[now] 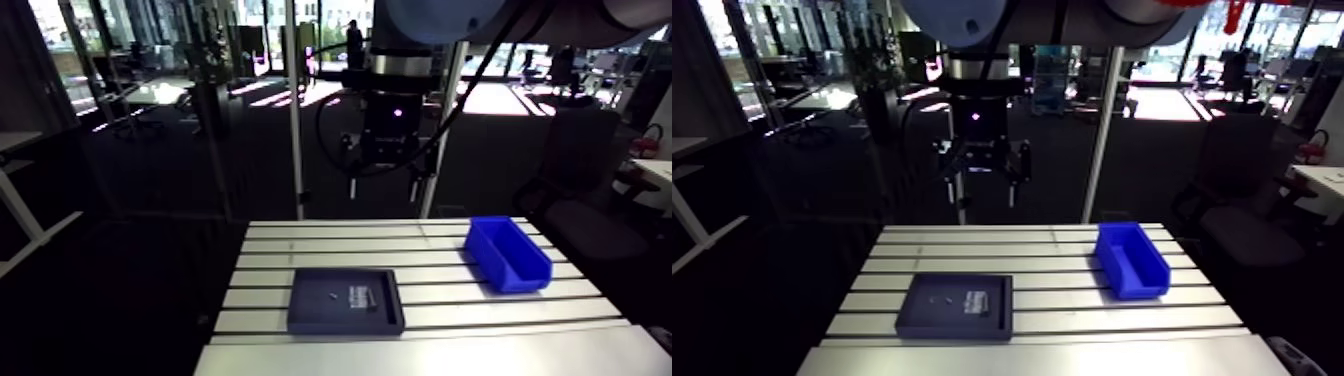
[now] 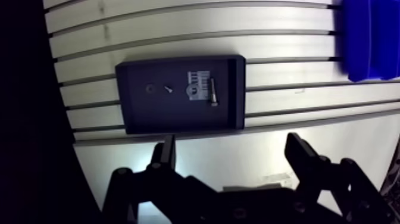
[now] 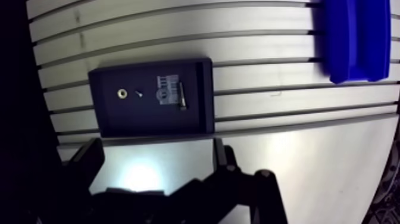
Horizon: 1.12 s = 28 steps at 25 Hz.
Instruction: Pick up the M10 bolt from the tray and put it into the blue bin.
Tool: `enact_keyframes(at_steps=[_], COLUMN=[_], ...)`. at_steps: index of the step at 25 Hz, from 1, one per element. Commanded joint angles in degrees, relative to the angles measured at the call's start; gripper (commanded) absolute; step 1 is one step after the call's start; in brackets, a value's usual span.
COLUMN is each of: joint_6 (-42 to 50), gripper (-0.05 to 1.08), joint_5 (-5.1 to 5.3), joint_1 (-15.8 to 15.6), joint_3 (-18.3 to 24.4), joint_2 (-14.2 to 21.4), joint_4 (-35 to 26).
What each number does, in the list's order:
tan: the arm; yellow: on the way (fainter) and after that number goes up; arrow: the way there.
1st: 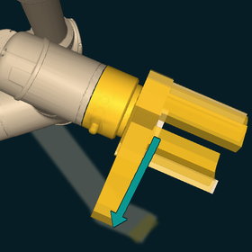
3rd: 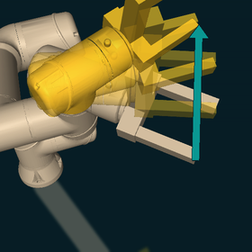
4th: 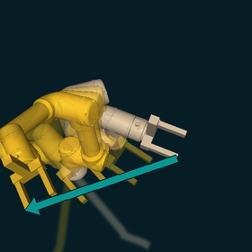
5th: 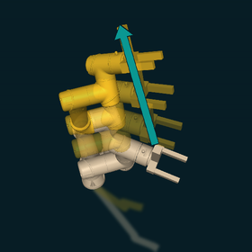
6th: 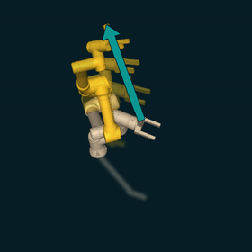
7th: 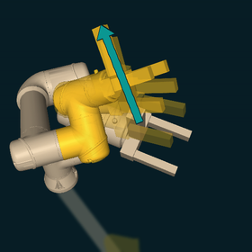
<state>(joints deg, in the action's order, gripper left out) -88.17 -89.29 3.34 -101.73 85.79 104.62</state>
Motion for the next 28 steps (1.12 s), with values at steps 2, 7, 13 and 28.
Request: enact_keyframes(at_steps=[2, 7, 13, 28], joint_6=[0.1, 0.1, 0.1, -0.8], gripper=[0.0, 0.0, 0.0, 0.43], joint_5=[-0.31, -0.31, -1.01, -0.92], joint_1=[-1.1, -1.2, -1.3, -1.3], joint_3=[-3.3, -5.6, -8.1, -11.5], joint_2=[-2.5, -3.5, -5.4, -8.8], joint_4=[5.6, 8.2, 11.7, 16.8])
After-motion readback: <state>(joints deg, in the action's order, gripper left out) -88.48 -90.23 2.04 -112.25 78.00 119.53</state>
